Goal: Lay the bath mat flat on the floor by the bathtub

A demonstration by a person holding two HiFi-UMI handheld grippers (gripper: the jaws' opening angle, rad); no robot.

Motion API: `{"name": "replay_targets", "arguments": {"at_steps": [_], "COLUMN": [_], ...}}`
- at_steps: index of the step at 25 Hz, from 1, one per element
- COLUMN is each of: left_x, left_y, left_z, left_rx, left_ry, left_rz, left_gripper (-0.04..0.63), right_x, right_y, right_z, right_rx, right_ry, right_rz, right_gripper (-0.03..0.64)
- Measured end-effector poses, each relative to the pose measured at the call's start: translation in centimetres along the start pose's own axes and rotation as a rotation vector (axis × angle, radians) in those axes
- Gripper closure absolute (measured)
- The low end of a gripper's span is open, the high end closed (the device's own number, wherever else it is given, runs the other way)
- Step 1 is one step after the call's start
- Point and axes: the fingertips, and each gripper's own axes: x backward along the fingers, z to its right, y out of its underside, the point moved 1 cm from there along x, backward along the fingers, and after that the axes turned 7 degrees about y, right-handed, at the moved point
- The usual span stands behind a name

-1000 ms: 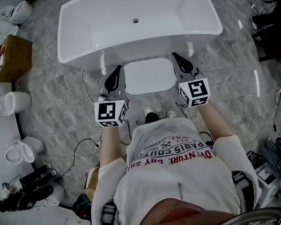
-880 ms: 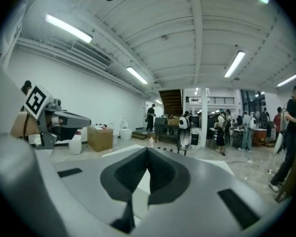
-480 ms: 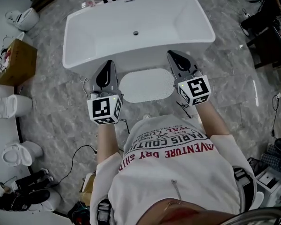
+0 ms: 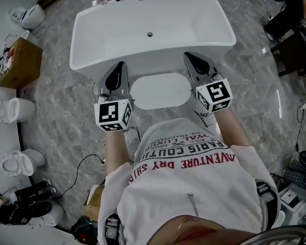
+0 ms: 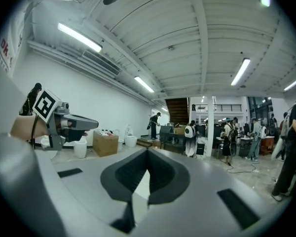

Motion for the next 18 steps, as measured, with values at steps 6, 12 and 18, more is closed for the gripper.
{"name": "replay_targets", "arguments": {"at_steps": [6, 12, 18], "left_x": [-0.3, -0.4, -1.1], "left_y": [0.6, 0.9, 1.3], "left_z": [0.2, 0.3, 0.5], "left_rx": [0.010, 0.017, 0.019], "left_ry": [-0.001, 0.005, 0.009], "left_rz": [-0.016, -0.032, -0.049], "left_gripper": [0.583, 0.583, 0.583], "right_x": [0.2, 0.5, 0.3], "right_y": [-0.2, -0.2, 0.0], "right_z": [0.7, 1.1, 1.6], "right_rx": [-0.010, -0.015, -0.038], "right_ry": [0.007, 0.014, 0.021], "right_rz": [0.010, 0.020, 0.025], "right_gripper": [0.609, 0.609, 0.609]}}
